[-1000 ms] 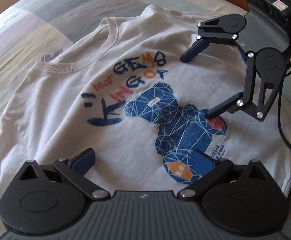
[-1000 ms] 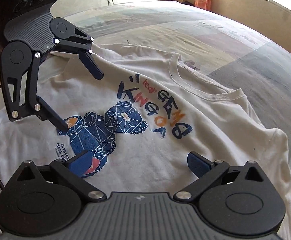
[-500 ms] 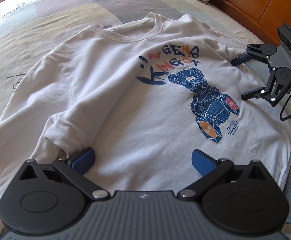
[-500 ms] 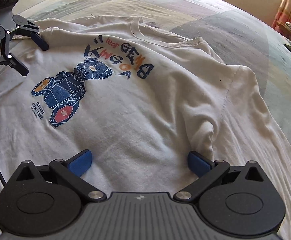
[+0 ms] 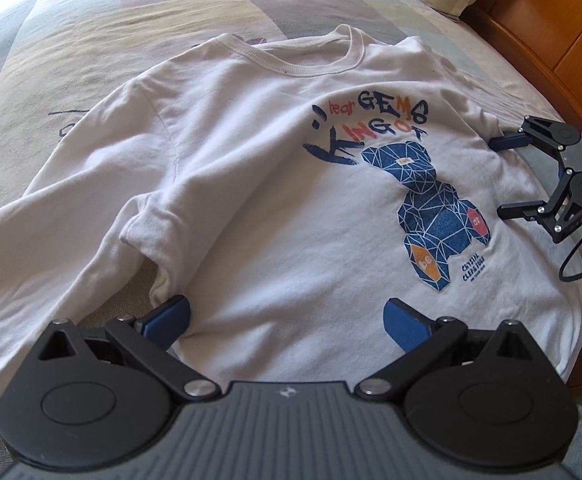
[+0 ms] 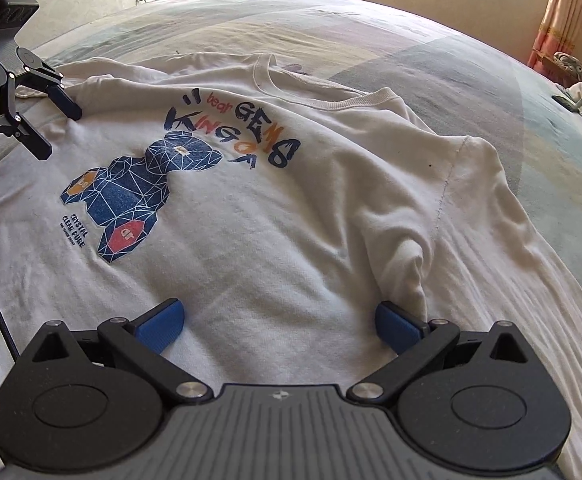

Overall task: Fold clothes
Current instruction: 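Move both open grippers over the bear print toward the collar, then lower both open grippers onto the collar edges of the shirt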

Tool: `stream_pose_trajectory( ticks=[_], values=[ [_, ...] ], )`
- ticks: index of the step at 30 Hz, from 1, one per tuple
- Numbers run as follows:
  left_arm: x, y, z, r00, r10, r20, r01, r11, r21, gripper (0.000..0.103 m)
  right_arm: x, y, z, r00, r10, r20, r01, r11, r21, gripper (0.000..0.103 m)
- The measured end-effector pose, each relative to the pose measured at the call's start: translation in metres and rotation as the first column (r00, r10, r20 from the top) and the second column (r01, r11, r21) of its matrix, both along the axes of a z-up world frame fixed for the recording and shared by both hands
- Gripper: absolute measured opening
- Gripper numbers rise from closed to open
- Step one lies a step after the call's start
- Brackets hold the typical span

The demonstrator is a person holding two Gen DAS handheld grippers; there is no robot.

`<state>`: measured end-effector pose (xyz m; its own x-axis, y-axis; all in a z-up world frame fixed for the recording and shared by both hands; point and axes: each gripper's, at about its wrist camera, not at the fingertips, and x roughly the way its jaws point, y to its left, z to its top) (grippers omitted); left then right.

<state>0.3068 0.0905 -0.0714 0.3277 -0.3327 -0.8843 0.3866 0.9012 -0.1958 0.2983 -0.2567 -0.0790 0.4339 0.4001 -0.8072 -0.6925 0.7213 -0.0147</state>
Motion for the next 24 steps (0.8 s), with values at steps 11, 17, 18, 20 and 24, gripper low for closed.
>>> stream_pose_trajectory(
  ticks=[11, 17, 18, 20, 24],
  values=[
    [0.016, -0.023, 0.037, 0.999, 0.036, 0.024, -0.035, 0.999, -0.031, 0.097, -0.001, 0.002, 0.000, 1.000, -0.006, 0.004, 0.007, 1.000, -0.002, 0.103],
    [0.057, -0.033, 0.064, 0.988, -0.028, 0.152, 0.034, 0.999, -0.034, 0.098, 0.015, 0.019, 0.021, 0.995, -0.007, -0.097, 0.002, 0.998, -0.060, 0.103],
    [0.068, -0.033, 0.064, 0.986, -0.025, 0.167, 0.030, 0.999, -0.027, 0.098, 0.017, 0.021, 0.031, 0.997, 0.002, -0.081, -0.004, 1.000, -0.030, 0.103],
    [0.088, -0.033, 0.062, 0.984, -0.009, 0.178, 0.013, 1.000, -0.026, 0.097, 0.027, 0.029, 0.049, 1.000, 0.003, -0.010, -0.002, 1.000, 0.006, 0.103],
    [0.126, -0.027, 0.054, 0.994, 0.062, 0.088, -0.048, 0.986, -0.160, 0.097, 0.073, 0.046, 0.062, 0.998, -0.020, 0.065, 0.017, 0.999, 0.048, 0.103]
  ],
)
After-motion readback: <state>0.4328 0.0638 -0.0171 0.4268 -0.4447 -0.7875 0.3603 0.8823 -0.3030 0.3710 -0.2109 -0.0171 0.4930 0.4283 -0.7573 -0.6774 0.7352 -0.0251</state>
